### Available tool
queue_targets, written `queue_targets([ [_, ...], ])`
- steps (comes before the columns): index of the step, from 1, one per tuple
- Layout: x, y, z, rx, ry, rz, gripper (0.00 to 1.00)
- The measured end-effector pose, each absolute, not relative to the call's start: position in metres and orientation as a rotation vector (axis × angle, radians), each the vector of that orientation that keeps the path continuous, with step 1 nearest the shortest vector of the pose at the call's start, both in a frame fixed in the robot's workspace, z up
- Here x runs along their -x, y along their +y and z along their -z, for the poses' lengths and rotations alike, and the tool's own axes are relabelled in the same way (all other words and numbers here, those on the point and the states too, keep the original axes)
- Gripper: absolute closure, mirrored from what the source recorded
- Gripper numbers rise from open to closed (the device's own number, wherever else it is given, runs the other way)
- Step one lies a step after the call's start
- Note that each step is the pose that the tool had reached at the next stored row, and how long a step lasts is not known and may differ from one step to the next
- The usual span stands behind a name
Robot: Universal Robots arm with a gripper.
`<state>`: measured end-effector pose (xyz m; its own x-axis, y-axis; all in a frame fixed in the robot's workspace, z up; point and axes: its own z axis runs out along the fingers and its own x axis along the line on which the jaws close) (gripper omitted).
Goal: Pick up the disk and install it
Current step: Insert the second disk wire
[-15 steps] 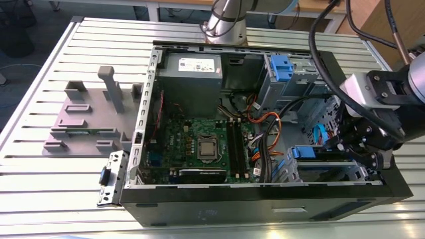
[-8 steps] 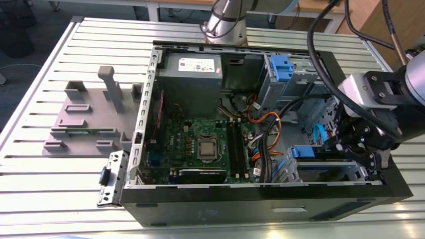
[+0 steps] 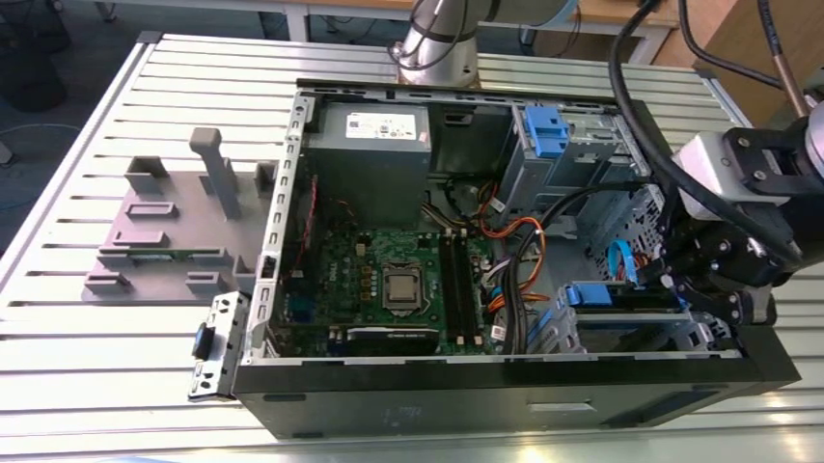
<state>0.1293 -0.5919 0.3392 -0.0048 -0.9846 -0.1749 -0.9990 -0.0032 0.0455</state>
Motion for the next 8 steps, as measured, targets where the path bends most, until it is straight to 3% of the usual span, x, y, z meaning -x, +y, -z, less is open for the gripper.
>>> queue_targets([
  [8,-0.142,-0.592,-0.343,2.153,2.158,-0.254,0.89],
])
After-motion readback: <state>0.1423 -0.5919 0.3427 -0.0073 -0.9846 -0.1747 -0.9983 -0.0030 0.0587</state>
